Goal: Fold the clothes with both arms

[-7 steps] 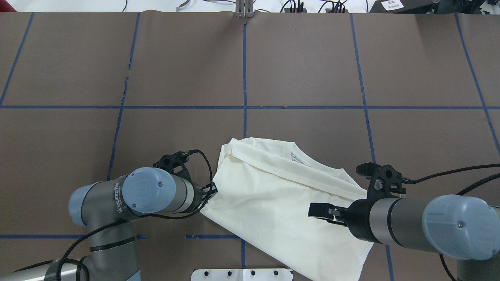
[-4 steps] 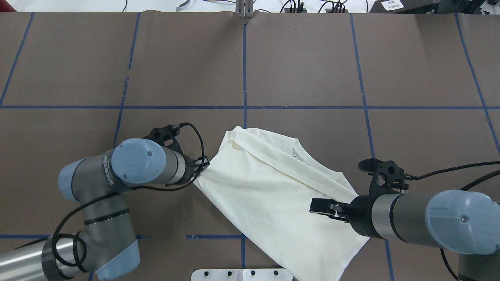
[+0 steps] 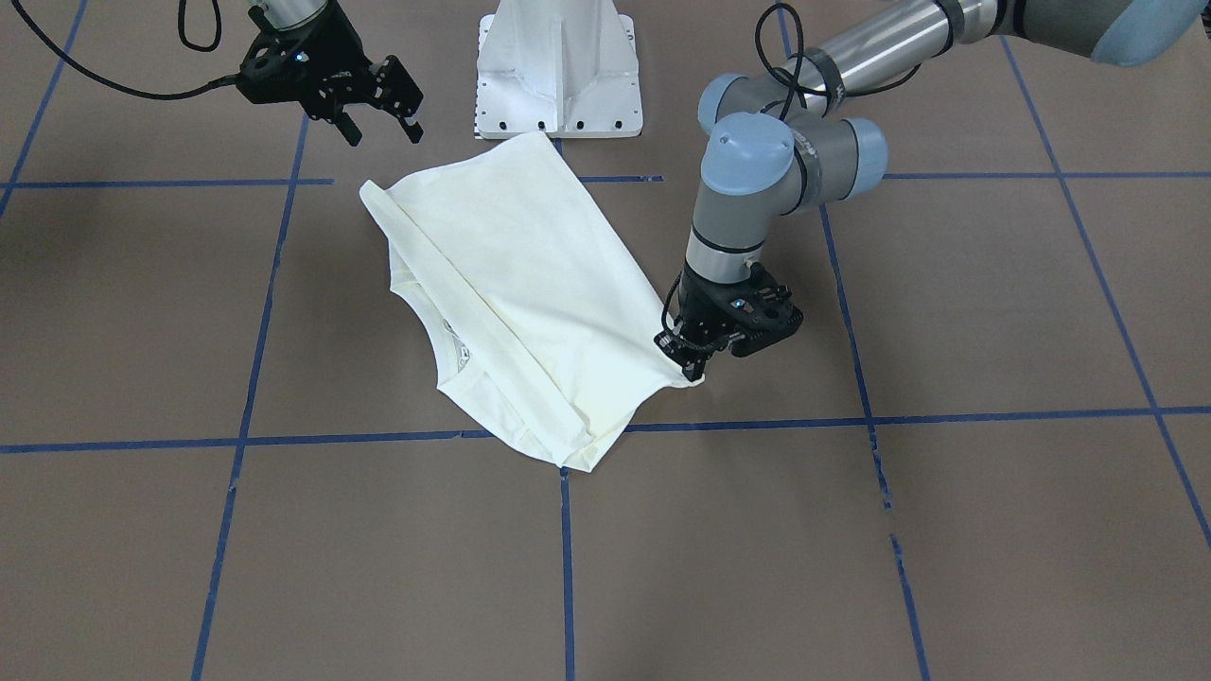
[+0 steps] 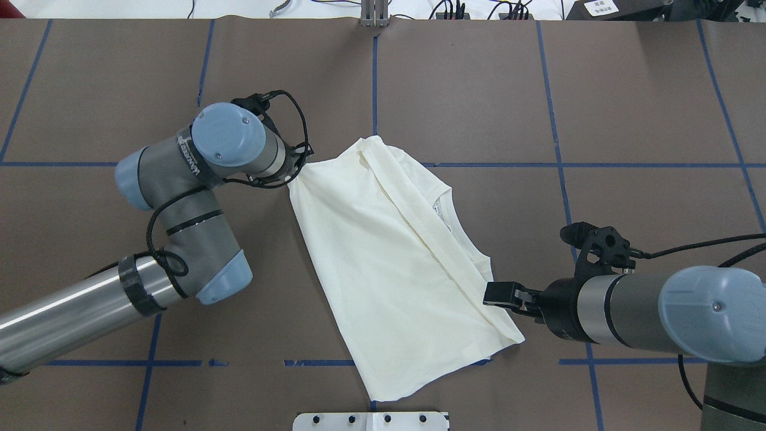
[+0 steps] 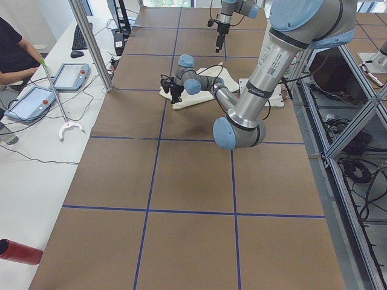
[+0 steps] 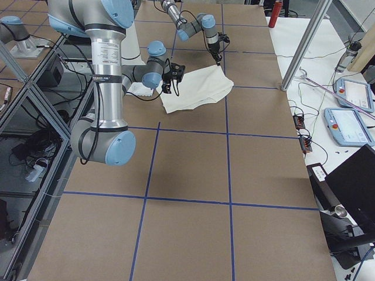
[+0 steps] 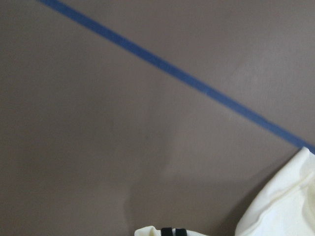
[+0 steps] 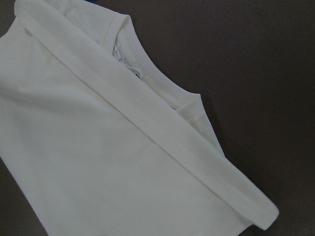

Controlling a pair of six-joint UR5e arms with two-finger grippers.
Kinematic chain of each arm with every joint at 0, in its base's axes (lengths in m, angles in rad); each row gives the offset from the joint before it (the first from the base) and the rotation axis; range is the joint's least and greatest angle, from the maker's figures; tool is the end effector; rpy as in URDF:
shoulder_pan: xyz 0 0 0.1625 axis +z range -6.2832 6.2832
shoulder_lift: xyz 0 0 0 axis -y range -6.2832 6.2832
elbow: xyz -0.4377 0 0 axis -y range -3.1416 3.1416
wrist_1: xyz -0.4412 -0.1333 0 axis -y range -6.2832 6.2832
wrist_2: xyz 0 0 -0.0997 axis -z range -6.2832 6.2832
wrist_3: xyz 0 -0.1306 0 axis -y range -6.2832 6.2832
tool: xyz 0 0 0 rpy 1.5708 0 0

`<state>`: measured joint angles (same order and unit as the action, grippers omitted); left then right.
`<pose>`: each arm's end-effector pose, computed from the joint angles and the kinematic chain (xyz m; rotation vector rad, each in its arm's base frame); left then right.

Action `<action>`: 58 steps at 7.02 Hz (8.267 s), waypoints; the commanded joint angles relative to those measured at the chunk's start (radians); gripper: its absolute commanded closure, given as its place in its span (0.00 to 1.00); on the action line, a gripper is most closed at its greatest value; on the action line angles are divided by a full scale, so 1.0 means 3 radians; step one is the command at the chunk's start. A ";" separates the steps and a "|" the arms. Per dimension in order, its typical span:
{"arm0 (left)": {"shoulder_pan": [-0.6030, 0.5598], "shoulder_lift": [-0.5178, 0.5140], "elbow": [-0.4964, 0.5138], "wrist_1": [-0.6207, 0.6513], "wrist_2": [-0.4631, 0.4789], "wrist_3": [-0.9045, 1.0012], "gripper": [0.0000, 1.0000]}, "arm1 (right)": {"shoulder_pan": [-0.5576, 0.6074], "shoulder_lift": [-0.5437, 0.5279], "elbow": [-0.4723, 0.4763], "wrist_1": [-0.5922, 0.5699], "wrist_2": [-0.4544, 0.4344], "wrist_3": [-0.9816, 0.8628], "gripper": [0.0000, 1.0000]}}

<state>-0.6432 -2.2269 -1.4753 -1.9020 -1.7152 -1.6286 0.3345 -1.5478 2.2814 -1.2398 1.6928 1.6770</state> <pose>0.5746 -0.5738 0.2783 0.1299 0.9052 -0.5881 -0.4333 -0.2749 0.2803 0.0116 -1.0742 0.3328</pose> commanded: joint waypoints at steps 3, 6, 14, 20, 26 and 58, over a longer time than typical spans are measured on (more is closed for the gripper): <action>-0.0315 -0.0798 0.1427 -0.0877 0.0158 0.0381 1.00 | 0.0122 0.0005 -0.0103 0.0001 0.0002 -0.0052 0.00; -0.0321 -0.0789 0.1655 -0.1156 0.0266 0.0453 1.00 | 0.0102 0.0020 -0.0200 0.0011 -0.0044 -0.0047 0.00; -0.0505 0.0329 -0.1031 0.0320 -0.0597 0.1006 0.00 | 0.0133 0.1666 -0.1303 -0.1308 -0.0115 -0.1333 0.00; -0.0479 0.0479 -0.1295 0.0414 -0.0674 0.1001 0.00 | 0.0097 0.2337 -0.2291 -0.1773 0.0053 -0.1815 0.00; -0.0403 0.0505 -0.1249 0.0378 -0.0669 0.0995 0.00 | 0.0163 0.2322 -0.2287 -0.1993 0.0166 -0.2036 0.00; -0.0229 0.0540 -0.1290 0.0378 -0.0669 0.1077 0.00 | 0.1461 0.2863 -0.3847 -0.1170 0.0516 -0.3345 0.00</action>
<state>-0.7121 -2.0638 -1.8612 -1.7886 -1.9147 -1.3051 0.7440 -0.6879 1.1208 -1.5920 1.7927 0.6880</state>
